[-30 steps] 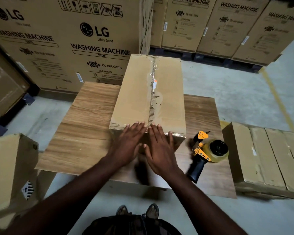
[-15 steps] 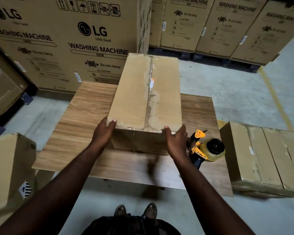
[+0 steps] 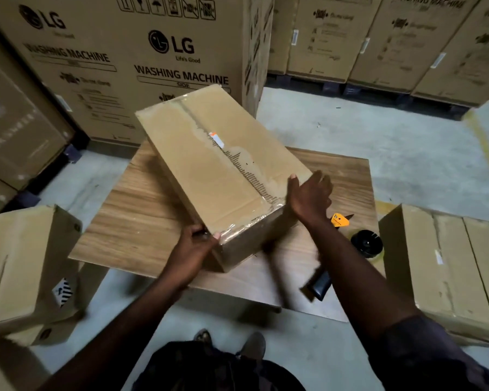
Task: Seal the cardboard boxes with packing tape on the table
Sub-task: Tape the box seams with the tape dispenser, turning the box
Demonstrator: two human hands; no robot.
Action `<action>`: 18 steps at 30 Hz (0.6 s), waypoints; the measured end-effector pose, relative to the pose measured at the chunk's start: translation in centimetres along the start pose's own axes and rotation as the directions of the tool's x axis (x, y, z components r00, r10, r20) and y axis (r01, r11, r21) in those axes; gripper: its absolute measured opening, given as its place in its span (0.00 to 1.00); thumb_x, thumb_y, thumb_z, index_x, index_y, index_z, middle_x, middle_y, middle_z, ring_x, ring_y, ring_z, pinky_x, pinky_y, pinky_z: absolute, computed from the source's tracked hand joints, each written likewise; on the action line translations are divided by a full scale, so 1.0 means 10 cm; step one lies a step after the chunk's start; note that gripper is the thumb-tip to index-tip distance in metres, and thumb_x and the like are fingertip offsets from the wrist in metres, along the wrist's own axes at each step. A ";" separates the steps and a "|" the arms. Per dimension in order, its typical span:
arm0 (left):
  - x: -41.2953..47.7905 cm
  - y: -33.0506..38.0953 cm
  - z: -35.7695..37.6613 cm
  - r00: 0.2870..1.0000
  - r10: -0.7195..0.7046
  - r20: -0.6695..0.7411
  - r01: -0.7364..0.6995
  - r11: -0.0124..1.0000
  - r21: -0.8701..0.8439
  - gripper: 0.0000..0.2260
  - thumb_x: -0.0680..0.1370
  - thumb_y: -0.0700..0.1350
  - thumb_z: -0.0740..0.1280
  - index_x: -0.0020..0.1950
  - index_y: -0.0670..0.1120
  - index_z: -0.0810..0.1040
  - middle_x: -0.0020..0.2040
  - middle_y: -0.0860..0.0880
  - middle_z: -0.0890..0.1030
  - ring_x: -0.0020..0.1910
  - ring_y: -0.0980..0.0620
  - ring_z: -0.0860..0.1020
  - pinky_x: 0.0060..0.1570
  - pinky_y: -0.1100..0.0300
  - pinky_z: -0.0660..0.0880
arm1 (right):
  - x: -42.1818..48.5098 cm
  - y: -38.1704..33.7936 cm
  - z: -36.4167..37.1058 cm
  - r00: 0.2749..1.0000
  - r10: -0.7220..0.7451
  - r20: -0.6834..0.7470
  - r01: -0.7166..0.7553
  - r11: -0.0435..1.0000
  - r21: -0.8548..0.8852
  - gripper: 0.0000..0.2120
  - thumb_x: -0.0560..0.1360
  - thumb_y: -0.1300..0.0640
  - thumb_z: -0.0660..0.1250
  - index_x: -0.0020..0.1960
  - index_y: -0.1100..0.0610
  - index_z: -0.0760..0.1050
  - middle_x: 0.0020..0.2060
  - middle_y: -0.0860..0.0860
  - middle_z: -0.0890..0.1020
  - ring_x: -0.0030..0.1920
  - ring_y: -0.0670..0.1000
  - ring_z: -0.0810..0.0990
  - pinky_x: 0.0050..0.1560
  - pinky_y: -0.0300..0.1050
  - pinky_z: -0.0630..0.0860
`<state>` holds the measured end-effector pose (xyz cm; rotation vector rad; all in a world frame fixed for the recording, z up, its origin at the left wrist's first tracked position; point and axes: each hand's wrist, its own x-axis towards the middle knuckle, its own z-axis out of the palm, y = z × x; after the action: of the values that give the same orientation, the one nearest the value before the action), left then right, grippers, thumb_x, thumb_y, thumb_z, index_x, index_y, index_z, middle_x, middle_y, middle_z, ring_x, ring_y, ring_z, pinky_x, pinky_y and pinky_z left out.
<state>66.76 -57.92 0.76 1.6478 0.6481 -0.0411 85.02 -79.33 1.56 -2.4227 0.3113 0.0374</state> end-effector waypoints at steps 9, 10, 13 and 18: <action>0.36 0.33 -0.13 0.947 0.313 -0.071 -0.240 0.838 0.491 0.23 0.78 0.48 0.71 0.70 0.43 0.73 0.67 0.41 0.73 0.68 0.45 0.71 0.68 0.56 0.67 | -1.49 -0.45 0.64 0.844 -0.423 0.329 0.527 0.769 -0.362 0.47 0.78 0.31 0.52 0.81 0.65 0.48 0.81 0.63 0.45 0.81 0.64 0.40 0.70 0.78 0.40; 0.38 0.32 -0.13 0.936 0.350 -0.040 -0.270 0.786 0.556 0.24 0.78 0.49 0.71 0.71 0.44 0.73 0.71 0.39 0.70 0.71 0.45 0.68 0.70 0.56 0.64 | -1.47 -0.44 0.61 0.841 -0.421 0.339 0.533 0.753 -0.387 0.46 0.78 0.33 0.55 0.81 0.65 0.48 0.81 0.64 0.46 0.81 0.64 0.41 0.70 0.79 0.41; 0.42 0.37 -0.11 0.891 0.452 0.039 -0.385 0.706 0.595 0.25 0.76 0.46 0.73 0.72 0.46 0.72 0.78 0.39 0.60 0.75 0.44 0.66 0.74 0.53 0.62 | -1.41 -0.32 0.47 0.782 -0.465 0.415 0.609 0.713 -0.347 0.45 0.78 0.34 0.54 0.81 0.64 0.47 0.81 0.62 0.44 0.81 0.62 0.41 0.70 0.80 0.43; 0.68 0.47 -0.19 0.857 0.474 0.203 -0.488 0.619 0.615 0.27 0.75 0.55 0.68 0.72 0.49 0.72 0.79 0.41 0.60 0.77 0.40 0.64 0.75 0.45 0.63 | -0.98 0.35 -0.14 0.613 -0.586 0.530 0.755 0.632 -0.176 0.46 0.75 0.32 0.58 0.83 0.56 0.47 0.82 0.52 0.43 0.81 0.53 0.40 0.75 0.72 0.40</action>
<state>73.79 -53.72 2.74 2.4650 0.1302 0.1255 74.61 -80.68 1.51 -2.6617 -0.9436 0.3088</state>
